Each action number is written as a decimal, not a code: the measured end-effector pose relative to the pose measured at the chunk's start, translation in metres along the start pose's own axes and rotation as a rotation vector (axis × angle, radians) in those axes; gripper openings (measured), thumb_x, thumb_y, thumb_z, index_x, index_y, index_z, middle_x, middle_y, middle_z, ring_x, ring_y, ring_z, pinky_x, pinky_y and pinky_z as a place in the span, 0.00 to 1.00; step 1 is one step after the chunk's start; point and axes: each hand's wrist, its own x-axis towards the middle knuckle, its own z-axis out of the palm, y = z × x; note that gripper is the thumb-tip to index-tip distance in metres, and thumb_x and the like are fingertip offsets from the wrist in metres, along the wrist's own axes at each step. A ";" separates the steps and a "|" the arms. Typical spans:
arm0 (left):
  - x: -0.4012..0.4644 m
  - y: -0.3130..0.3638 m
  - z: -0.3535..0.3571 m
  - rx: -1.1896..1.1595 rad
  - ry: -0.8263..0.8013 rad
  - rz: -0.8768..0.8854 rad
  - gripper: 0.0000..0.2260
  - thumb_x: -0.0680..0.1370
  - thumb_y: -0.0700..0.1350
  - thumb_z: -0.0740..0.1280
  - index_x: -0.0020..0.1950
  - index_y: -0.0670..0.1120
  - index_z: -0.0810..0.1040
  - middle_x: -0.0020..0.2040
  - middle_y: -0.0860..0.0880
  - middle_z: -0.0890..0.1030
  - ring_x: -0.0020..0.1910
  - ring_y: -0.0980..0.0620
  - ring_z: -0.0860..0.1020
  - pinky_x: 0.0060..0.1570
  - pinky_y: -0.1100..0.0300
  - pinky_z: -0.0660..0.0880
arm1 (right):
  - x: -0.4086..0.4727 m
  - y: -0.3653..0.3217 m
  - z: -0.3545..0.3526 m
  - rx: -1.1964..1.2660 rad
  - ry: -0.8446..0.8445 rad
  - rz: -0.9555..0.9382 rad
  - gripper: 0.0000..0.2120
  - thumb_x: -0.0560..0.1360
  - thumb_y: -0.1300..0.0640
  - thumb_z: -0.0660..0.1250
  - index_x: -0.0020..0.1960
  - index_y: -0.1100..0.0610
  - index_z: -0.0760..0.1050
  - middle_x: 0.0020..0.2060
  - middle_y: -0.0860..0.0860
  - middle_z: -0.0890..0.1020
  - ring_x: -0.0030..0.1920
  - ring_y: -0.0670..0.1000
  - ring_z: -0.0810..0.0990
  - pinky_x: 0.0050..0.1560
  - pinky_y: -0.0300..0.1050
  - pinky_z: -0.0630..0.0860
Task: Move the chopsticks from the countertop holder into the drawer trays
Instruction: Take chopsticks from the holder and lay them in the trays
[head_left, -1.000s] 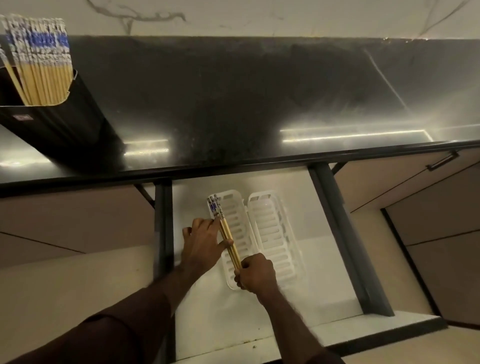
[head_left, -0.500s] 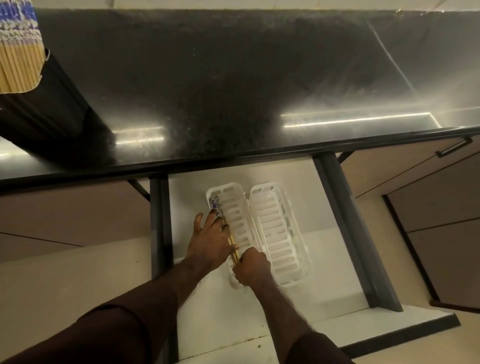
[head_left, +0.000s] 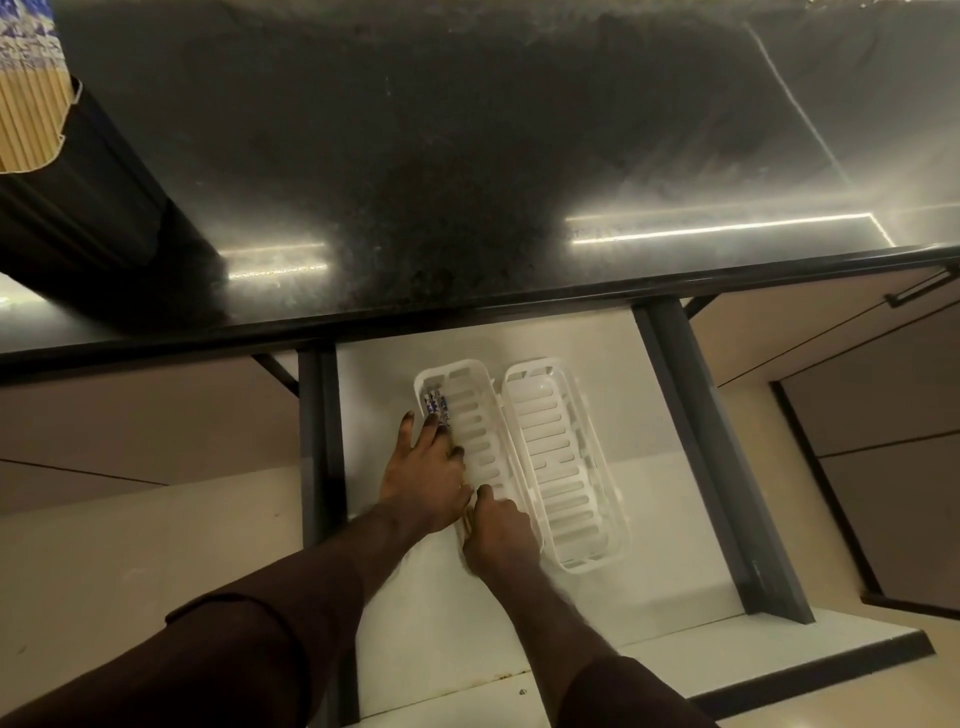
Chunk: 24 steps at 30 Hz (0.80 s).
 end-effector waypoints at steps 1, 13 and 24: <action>0.000 0.000 0.001 0.001 0.005 0.000 0.29 0.79 0.64 0.52 0.74 0.49 0.64 0.77 0.44 0.61 0.78 0.42 0.51 0.72 0.39 0.38 | 0.000 0.000 0.000 -0.003 0.000 -0.006 0.18 0.77 0.57 0.63 0.66 0.57 0.66 0.58 0.57 0.79 0.58 0.60 0.79 0.55 0.51 0.75; -0.006 -0.003 -0.010 -0.044 0.051 0.072 0.22 0.80 0.56 0.56 0.71 0.49 0.69 0.73 0.48 0.68 0.77 0.44 0.54 0.72 0.42 0.36 | -0.007 -0.003 -0.030 0.073 0.029 -0.048 0.14 0.77 0.61 0.61 0.62 0.59 0.72 0.56 0.59 0.81 0.57 0.59 0.80 0.57 0.49 0.75; -0.035 -0.044 -0.140 -0.519 0.518 -0.043 0.19 0.80 0.45 0.63 0.70 0.47 0.71 0.68 0.47 0.75 0.71 0.48 0.67 0.70 0.51 0.60 | -0.047 -0.059 -0.167 0.258 0.361 -0.192 0.15 0.76 0.54 0.70 0.61 0.53 0.76 0.55 0.52 0.83 0.53 0.54 0.82 0.53 0.45 0.75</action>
